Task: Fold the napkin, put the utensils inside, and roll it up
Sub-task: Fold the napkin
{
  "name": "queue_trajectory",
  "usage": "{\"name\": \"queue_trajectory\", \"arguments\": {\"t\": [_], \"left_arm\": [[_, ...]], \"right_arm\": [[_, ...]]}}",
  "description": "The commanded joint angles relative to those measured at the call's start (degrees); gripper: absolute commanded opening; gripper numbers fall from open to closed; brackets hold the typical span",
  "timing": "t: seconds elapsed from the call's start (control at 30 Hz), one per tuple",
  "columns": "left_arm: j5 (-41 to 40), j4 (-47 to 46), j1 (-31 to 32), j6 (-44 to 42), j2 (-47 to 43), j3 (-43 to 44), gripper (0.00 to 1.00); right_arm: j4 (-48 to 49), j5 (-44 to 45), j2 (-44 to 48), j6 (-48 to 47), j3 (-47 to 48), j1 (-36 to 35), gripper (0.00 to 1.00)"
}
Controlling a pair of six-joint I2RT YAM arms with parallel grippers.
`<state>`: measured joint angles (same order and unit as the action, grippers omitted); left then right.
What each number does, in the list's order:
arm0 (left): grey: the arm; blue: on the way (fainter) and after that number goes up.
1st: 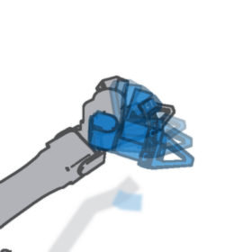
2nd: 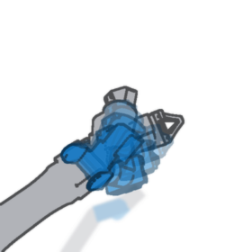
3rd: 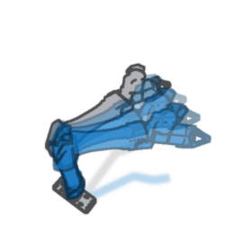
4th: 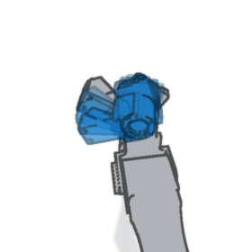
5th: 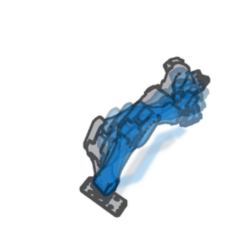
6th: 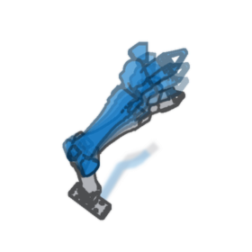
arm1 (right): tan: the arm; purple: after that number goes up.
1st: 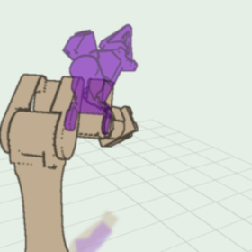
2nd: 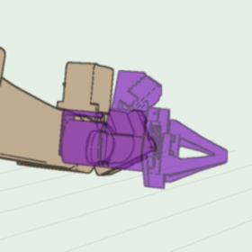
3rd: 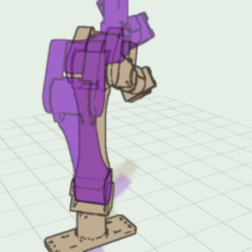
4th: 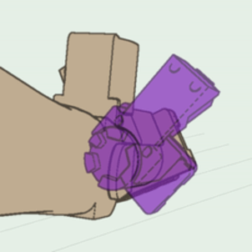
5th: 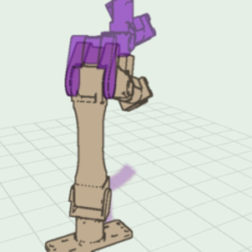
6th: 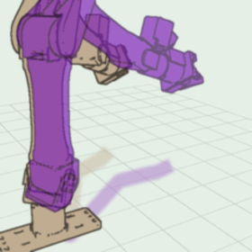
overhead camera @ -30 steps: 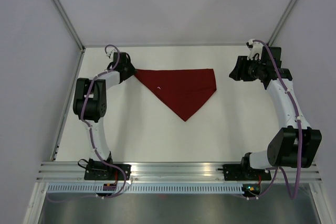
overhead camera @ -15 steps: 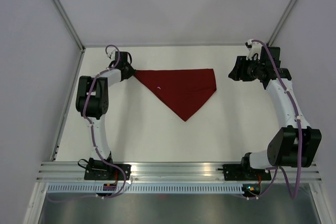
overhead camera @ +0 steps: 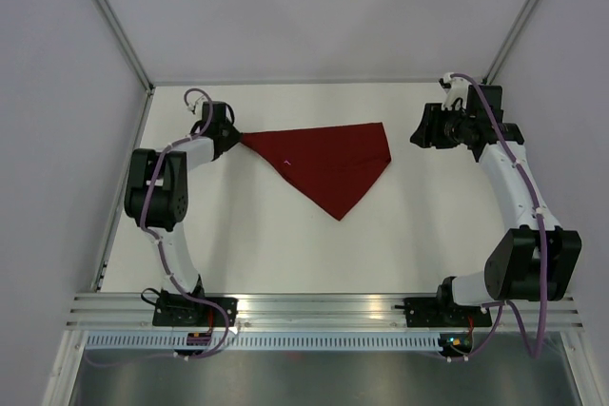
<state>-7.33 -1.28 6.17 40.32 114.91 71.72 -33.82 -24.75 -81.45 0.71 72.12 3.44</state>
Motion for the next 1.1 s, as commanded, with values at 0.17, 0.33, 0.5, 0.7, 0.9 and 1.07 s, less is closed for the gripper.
{"name": "queue_trajectory", "arguments": {"t": [0.17, 0.33, 0.5, 0.7, 0.9, 1.07], "left_arm": [[10.48, -22.08, -0.29, -4.98, -12.43, -10.19, 0.02], [28.9, -34.02, 0.68, -5.95, -12.61, -13.18, 0.02], [41.94, -37.92, 6.56, -8.49, -11.47, -13.36, 0.02], [55.4, -37.93, 13.94, -10.34, -8.31, -12.23, 0.02], [59.71, -29.24, 19.84, -17.71, -6.37, -11.6, 0.02], [58.58, -21.94, 24.49, -23.52, -6.46, -12.13, 0.02]], "right_arm": [[1.57, -0.03, -0.02, -0.01, -0.13, -1.33, 0.54], [1.66, 0.41, -0.38, -0.1, -0.22, -2.03, 0.54], [1.74, 1.11, -0.46, -0.18, -0.31, -2.91, 0.54], [1.83, 1.29, -0.46, -0.27, -0.4, -3.09, 0.53], [1.74, 1.46, -0.55, -0.27, -0.49, -3.09, 0.53], [1.74, 1.9, -1.08, -0.18, -0.4, -5.02, 0.53]]}}
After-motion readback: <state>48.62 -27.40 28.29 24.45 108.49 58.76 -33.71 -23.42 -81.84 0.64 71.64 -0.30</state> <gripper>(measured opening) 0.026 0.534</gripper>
